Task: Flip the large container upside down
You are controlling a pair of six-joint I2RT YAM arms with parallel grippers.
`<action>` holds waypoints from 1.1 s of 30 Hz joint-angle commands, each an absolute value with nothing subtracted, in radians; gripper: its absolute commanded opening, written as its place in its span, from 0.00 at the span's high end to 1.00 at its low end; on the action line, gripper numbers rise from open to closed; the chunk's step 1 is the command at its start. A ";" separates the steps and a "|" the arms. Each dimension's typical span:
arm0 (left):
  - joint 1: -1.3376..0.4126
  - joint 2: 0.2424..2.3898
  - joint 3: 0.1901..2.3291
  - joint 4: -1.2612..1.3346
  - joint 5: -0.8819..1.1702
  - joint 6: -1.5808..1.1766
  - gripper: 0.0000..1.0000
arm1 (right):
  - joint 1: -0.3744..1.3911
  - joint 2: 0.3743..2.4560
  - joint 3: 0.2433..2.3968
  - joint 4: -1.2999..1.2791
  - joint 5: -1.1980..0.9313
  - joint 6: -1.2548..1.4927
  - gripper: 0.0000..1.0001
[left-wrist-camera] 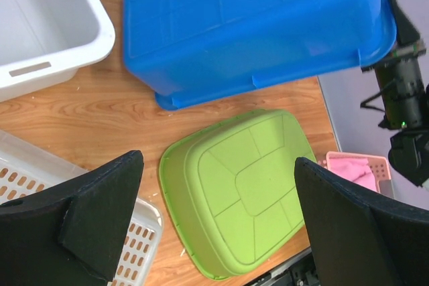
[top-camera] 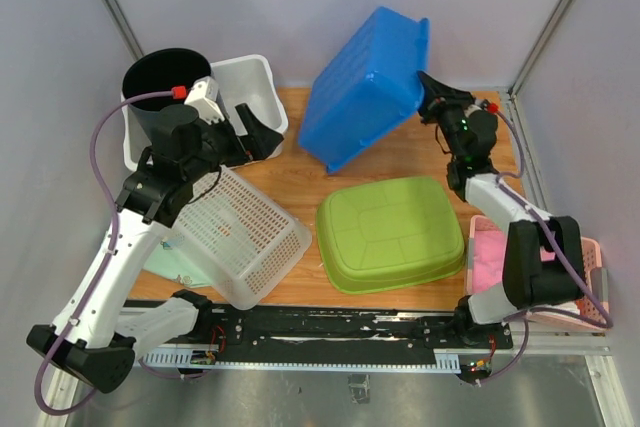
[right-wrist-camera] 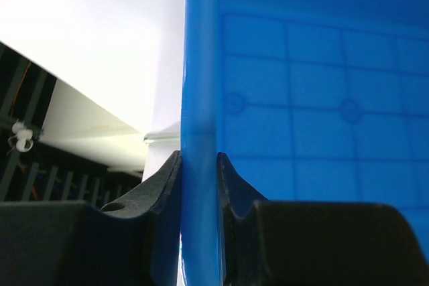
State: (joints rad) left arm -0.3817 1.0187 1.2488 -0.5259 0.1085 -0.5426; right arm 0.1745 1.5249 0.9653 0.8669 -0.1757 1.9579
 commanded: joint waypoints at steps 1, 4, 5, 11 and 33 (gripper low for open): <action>-0.388 1.034 1.298 -0.517 0.140 -0.532 0.01 | 0.028 1.394 0.750 0.876 -0.295 1.896 0.99; -0.387 1.045 1.313 -0.516 0.159 -0.531 0.01 | -0.076 1.323 0.657 0.826 -0.409 1.814 0.99; -0.388 1.048 1.312 -0.512 0.163 -0.533 0.01 | -0.106 1.312 0.634 0.808 -0.445 1.790 0.95; -0.387 1.057 1.295 -0.504 0.176 -0.530 0.01 | -0.257 1.309 0.664 0.416 -0.701 1.559 0.67; -0.390 1.091 1.281 -0.496 0.195 -0.528 0.01 | -0.290 1.260 1.062 -0.666 -0.303 0.511 0.28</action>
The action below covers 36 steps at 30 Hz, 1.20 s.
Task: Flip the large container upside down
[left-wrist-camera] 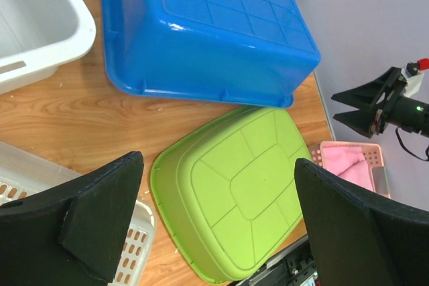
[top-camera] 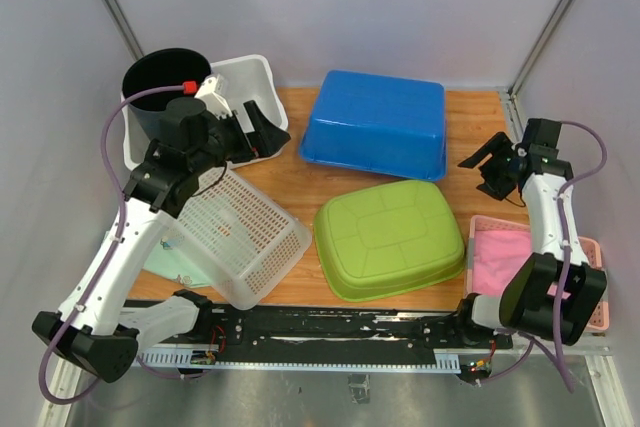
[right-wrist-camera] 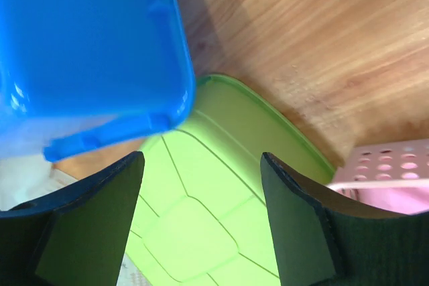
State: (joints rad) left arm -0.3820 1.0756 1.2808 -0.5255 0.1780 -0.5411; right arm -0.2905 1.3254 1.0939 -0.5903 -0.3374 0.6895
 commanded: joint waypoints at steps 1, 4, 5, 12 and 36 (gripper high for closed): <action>-0.390 1.093 1.281 -0.493 0.195 -0.529 0.01 | -0.278 1.245 1.043 -0.657 -0.320 0.488 0.28; -0.392 1.099 1.274 -0.479 0.200 -0.535 0.01 | -0.247 1.221 0.991 -0.622 -0.401 0.440 0.28; -0.394 1.101 1.270 -0.476 0.202 -0.536 0.01 | -0.238 1.218 0.970 -0.603 -0.433 0.431 0.28; -0.399 1.095 1.258 -0.470 0.199 -0.540 0.01 | -0.132 1.243 0.873 -0.592 -0.479 0.403 0.29; -0.493 1.500 1.437 -0.387 0.043 -0.515 0.01 | -0.026 1.285 1.132 -0.561 -0.062 0.664 0.32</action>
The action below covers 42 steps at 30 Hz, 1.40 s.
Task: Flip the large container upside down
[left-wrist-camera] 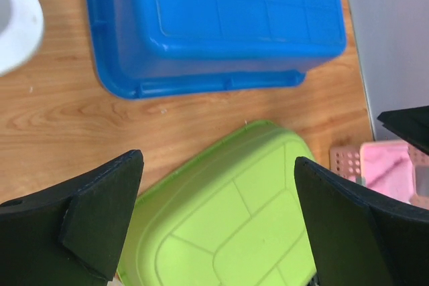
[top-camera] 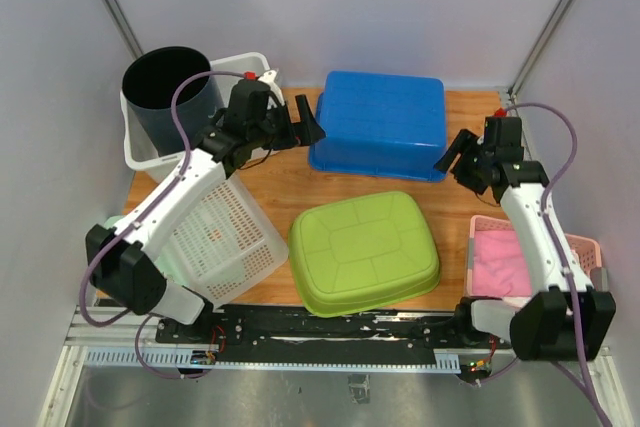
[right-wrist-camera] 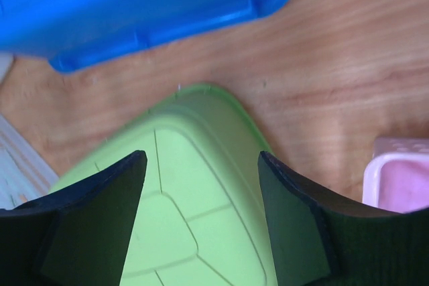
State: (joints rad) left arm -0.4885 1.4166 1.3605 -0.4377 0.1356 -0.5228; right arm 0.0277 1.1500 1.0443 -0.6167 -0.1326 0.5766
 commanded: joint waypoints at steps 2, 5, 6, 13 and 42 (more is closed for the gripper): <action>-0.493 1.562 1.469 -0.367 0.036 -0.523 0.01 | -0.036 1.369 1.200 -0.550 -0.064 0.691 0.33; -0.493 1.651 1.532 -0.347 0.021 -0.520 0.01 | -0.044 1.484 1.292 -0.517 -0.114 0.717 0.33; -0.492 1.680 1.552 -0.341 0.020 -0.516 0.01 | -0.044 1.521 1.330 -0.508 -0.136 0.726 0.34; -0.492 1.870 1.668 -0.347 0.033 -0.494 0.01 | -0.047 1.686 1.435 -0.491 -0.130 0.782 0.35; -0.708 1.865 1.655 -0.381 0.345 -0.415 0.01 | -0.185 1.904 1.655 -0.631 -0.104 0.606 0.52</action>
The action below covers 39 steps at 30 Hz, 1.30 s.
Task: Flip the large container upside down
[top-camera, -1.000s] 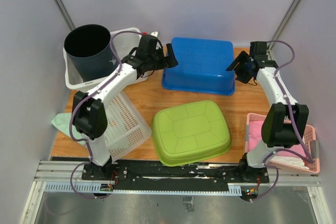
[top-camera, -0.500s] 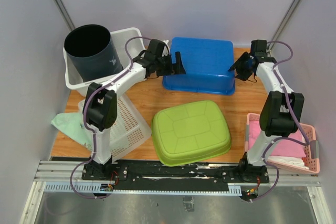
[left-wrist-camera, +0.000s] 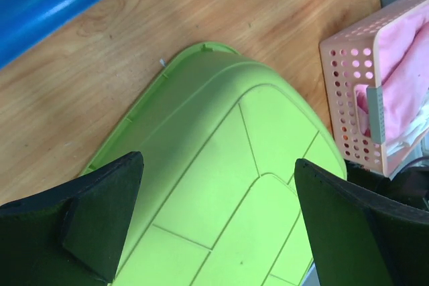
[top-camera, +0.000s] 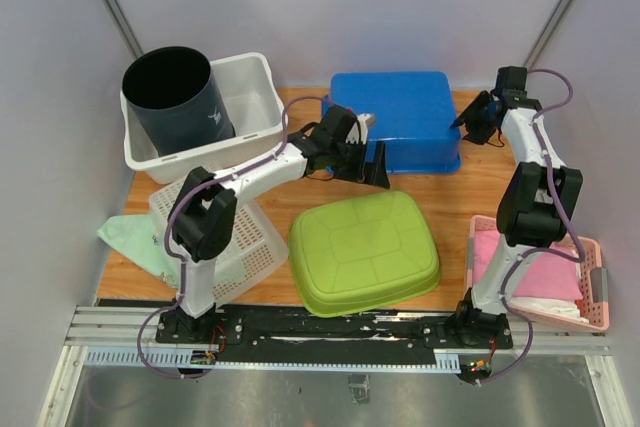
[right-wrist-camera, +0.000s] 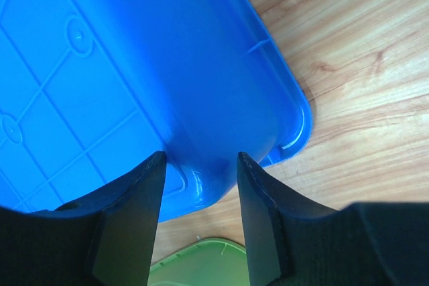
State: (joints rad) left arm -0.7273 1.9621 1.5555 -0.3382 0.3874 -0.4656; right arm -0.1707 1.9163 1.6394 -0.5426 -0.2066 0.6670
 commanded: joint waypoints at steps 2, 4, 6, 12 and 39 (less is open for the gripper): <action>-0.707 1.848 1.713 -0.421 0.288 -0.387 0.01 | -0.176 1.846 1.633 -0.629 -0.039 0.587 0.49; -0.698 1.844 1.763 -0.453 0.225 -0.376 0.01 | -0.172 1.777 1.586 -0.603 -0.002 0.576 0.43; -0.665 1.852 1.790 -0.464 0.193 -0.393 0.01 | -0.172 1.711 1.534 -0.590 0.019 0.581 0.40; -0.517 1.934 1.813 -0.433 0.214 -0.473 0.01 | -0.172 1.562 1.348 -0.548 -0.023 0.622 0.38; -0.734 1.974 1.685 -0.321 0.543 -0.362 0.01 | -0.288 1.559 1.246 -0.503 -0.215 0.612 0.41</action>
